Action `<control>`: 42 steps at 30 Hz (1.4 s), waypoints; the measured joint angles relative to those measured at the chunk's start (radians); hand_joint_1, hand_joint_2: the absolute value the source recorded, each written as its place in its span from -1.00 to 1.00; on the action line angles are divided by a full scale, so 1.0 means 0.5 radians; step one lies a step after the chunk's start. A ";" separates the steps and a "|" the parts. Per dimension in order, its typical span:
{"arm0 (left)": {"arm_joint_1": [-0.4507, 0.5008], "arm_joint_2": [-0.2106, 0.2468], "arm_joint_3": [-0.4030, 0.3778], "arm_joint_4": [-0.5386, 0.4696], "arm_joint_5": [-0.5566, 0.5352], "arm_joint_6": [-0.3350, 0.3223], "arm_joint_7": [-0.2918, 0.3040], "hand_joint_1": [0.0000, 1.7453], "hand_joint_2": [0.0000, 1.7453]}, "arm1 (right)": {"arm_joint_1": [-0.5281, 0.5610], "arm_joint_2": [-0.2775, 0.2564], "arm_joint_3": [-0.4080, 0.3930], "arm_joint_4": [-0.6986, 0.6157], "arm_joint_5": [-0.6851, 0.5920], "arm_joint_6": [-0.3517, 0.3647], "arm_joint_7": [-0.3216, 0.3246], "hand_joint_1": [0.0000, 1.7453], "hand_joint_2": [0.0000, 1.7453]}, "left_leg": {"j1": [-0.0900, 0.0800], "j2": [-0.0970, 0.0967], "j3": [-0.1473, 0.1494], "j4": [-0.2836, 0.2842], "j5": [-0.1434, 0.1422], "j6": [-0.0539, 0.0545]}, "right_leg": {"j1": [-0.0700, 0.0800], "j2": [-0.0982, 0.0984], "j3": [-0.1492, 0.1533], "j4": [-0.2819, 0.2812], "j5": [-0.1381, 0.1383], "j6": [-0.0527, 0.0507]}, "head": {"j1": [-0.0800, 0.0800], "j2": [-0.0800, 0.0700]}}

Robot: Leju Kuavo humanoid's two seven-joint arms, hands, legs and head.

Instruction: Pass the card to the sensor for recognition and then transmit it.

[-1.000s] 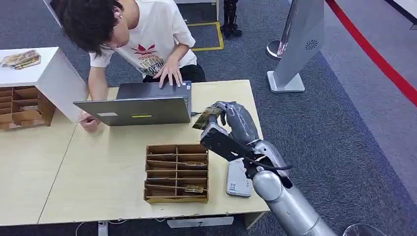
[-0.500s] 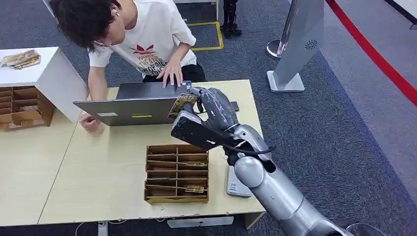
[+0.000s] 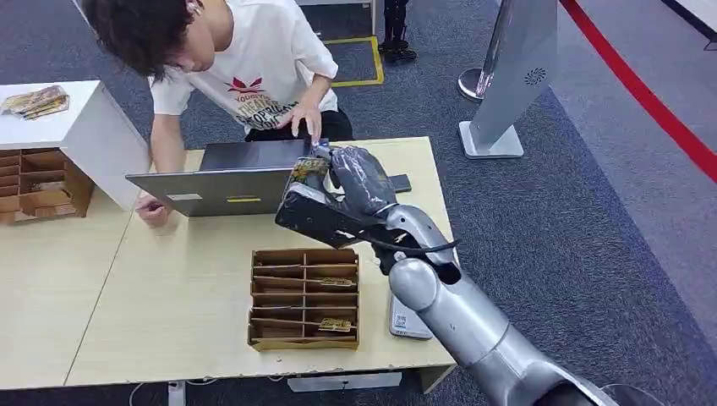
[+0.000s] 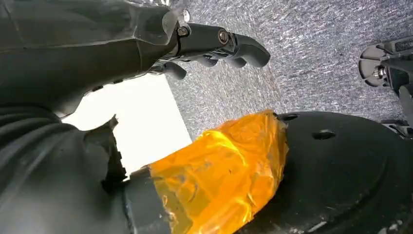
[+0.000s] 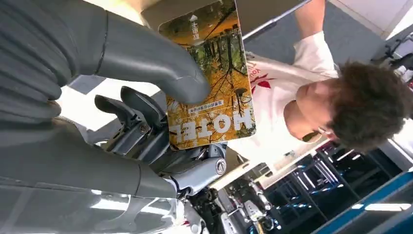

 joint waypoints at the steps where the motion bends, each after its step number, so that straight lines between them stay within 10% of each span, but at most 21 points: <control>1: -0.002 0.000 -0.004 0.000 -0.010 -0.001 0.002 -1.00 -1.00 | -0.022 0.007 0.003 0.025 0.004 0.006 0.017 1.00 1.00 | 0.000 0.000 0.000 0.000 0.000 0.000 | 0.000 0.000 0.000 0.000 0.000 0.000 | 0.001 0.000; 24: -0.075 0.002 -0.182 0.000 -0.111 -0.019 0.107 -1.00 -1.00 | -0.557 0.362 -0.036 0.991 0.189 -0.032 0.159 1.00 1.00 | 0.000 -0.001 0.001 0.000 0.002 -0.002 | 0.000 0.001 -0.001 0.001 0.002 -0.001 | 0.001 0.000; 25: -0.075 0.002 -0.188 0.000 -0.111 -0.020 0.107 -1.00 -1.00 | -0.561 0.369 -0.036 1.016 0.191 -0.035 0.158 -0.22 1.00 | 0.000 -0.001 0.001 0.000 0.002 -0.002 | 0.000 0.001 -0.001 0.001 0.002 -0.001 | 0.000 0.000; 26: -0.075 0.002 -0.194 0.000 -0.111 -0.020 0.107 -1.00 -1.00 | -0.566 0.373 -0.036 1.038 0.193 -0.036 0.158 -1.00 1.00 | 0.000 -0.001 0.000 0.000 0.002 -0.002 | 0.000 0.001 -0.001 0.001 0.002 -0.001 | 0.000 0.000; 28: -0.075 0.002 -0.198 0.000 -0.111 -0.021 0.108 -1.00 -1.00 | -0.568 0.385 -0.036 1.074 0.201 -0.031 0.155 -1.00 1.00 | 0.000 -0.001 0.000 0.000 0.002 -0.002 | 0.000 0.001 -0.001 0.001 0.002 -0.001 | 0.000 0.000; 29: -0.076 0.002 -0.198 0.000 -0.111 -0.021 0.108 -1.00 -1.00 | -0.570 0.391 -0.036 1.092 0.212 -0.025 0.152 -1.00 -1.00 | 0.000 -0.001 0.001 0.000 0.002 -0.002 | 0.000 0.001 -0.001 0.001 0.002 -0.001 | 0.000 0.000; 42: -0.075 0.002 -0.200 -0.001 -0.082 -0.024 0.109 -1.00 -1.00 | -0.547 0.435 -0.036 1.154 0.173 0.030 0.050 -1.00 -1.00 | 0.000 -0.001 0.000 0.000 0.002 -0.002 | 0.000 0.001 -0.002 0.001 0.002 -0.001 | 0.000 0.000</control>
